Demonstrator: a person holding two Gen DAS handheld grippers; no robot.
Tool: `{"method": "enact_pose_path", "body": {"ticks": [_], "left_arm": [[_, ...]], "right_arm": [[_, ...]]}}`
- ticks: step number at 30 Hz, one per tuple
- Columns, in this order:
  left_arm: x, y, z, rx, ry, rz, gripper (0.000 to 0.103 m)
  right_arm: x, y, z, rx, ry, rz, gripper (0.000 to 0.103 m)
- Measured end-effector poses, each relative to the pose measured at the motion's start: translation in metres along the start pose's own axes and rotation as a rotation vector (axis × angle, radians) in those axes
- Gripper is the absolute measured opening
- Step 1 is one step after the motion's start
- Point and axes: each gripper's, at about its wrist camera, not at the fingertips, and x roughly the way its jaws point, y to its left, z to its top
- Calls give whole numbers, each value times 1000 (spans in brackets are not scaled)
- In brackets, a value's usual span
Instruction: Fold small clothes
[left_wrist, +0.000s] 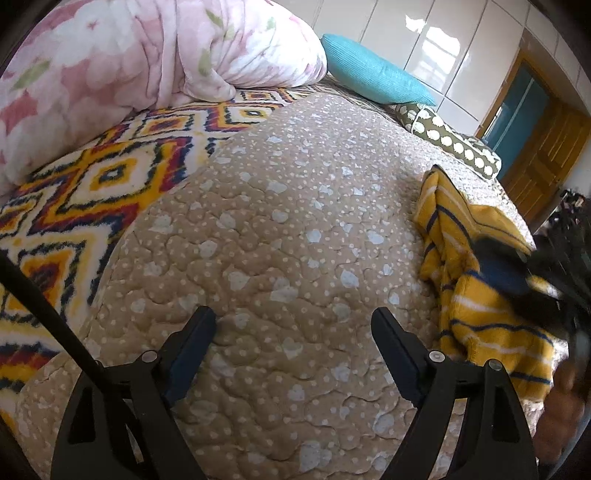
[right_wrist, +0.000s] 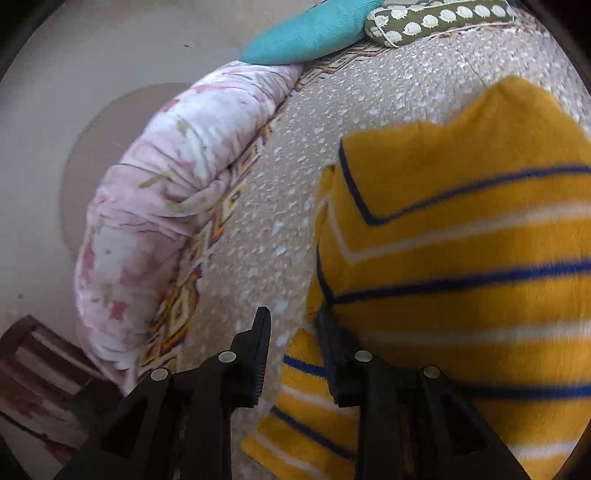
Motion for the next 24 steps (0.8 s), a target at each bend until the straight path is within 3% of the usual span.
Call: {"method": "enact_pose_path", "body": {"ticks": [3,9,12,16,18,20,22,24], "left_arm": [[0,0,0,0,-1,2,85],[1,-3,-2,24,-6,25,87],[2,-4,-3,30,-6,24,90],[7,-10,-3,70,4,42,97],[9,-14,-5,94,5,55,99],[8,-13,-6,95,-2,50,99],[7,-10,-6,80,-8,30,99],[6,-8,-6,68,-15,12,99]], "right_arm": [[-10,-4,-29,-23,103,44,29],[-26,-20,-102,-35,229,26,32],[-63,-16,-117,-85,125,-15,33],[-117,-14,-106,-120,-72,-24,33],[-129,-29,-95,-80,-145,-25,44],[-128,-56,-87,9,-183,-46,51],[-119,-82,-88,80,-178,-75,49],[-125,-99,-100,120,-207,-16,42]]}}
